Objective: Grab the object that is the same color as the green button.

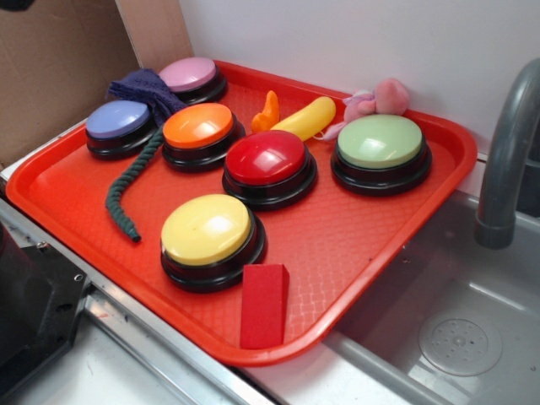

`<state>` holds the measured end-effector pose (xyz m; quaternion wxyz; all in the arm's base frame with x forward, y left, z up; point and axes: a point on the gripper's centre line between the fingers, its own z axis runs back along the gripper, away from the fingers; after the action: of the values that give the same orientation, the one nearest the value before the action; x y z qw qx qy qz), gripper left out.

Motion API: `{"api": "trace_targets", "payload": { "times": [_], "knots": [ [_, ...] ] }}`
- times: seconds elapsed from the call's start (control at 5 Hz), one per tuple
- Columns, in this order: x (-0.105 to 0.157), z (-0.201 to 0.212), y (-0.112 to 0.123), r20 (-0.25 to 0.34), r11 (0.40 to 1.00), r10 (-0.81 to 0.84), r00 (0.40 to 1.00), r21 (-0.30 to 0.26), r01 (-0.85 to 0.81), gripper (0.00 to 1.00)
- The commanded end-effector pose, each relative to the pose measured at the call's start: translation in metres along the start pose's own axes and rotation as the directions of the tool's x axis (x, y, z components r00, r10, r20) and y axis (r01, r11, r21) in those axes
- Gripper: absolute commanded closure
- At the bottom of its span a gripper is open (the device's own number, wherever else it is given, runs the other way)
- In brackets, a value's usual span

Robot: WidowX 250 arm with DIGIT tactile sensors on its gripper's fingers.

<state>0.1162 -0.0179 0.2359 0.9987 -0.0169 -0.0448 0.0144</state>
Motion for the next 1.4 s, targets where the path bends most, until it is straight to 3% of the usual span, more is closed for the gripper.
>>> {"api": "trace_targets", "payload": {
  "times": [0.0,0.4,0.6,0.8,1.2],
  "knots": [
    [0.0,0.0,0.0,0.0,1.0,0.0,1.0,0.0,0.0,0.0],
    [0.024,-0.042,0.027,0.014,0.961,0.277,0.961,0.013,-0.277,0.0],
    [0.036,-0.08,0.046,0.02,0.927,0.375,0.927,0.004,-0.375,0.0],
    [0.043,-0.117,0.065,0.048,0.873,0.485,0.873,0.03,-0.487,0.0],
    [0.044,-0.166,0.084,0.06,0.808,0.584,0.81,0.062,-0.587,0.0]
  ]
}}
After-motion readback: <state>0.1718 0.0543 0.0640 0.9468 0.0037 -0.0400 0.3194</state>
